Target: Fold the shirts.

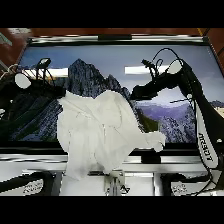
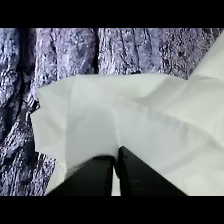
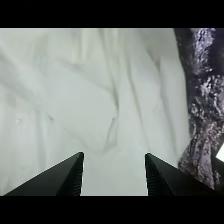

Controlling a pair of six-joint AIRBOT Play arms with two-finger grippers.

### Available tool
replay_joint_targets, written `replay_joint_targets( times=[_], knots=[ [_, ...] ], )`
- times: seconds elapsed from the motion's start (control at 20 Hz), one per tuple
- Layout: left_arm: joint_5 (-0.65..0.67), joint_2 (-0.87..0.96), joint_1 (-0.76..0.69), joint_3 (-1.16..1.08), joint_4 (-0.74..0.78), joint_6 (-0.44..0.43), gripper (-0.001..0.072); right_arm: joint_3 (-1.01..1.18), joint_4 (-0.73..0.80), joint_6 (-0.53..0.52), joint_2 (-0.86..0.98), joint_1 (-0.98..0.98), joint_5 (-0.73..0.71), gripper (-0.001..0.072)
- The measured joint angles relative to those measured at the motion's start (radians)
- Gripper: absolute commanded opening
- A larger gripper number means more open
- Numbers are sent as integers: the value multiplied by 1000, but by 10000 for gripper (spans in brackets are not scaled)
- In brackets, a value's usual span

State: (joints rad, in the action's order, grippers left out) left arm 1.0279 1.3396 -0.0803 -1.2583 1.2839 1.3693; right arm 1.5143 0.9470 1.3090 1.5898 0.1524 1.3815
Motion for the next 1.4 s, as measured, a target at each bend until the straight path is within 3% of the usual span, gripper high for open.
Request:
replay_joint_targets(
  times=[0.05, 0.1, 0.3, 0.55, 0.8, 1.05, 1.4],
  knots=[
    [43, 0, 0, -18, -1, -4, 566, 1, -24, 10, -5, 8, -2, 602],
    [90, 0, 3, -31, 0, -7, 631, 2, -40, 17, -8, 13, 3, 660],
    [240, 0, 46, -50, 40, 14, 631, 4, -78, 61, -15, 21, 32, 659],
    [281, 1, 149, 50, 55, 35, 630, 5, -80, 80, -17, 25, 68, 657],
    [140, 6, 145, 181, -32, 37, 626, 5, 24, 74, 9, 66, 68, 656],
    [-17, 18, 11, 217, -129, 33, 625, 5, 238, 5, 39, 219, 7, 656],
    [-175, 68, -160, 225, -221, 45, 612, 5, 271, 18, 51, 290, -74, 656]
  ],
)
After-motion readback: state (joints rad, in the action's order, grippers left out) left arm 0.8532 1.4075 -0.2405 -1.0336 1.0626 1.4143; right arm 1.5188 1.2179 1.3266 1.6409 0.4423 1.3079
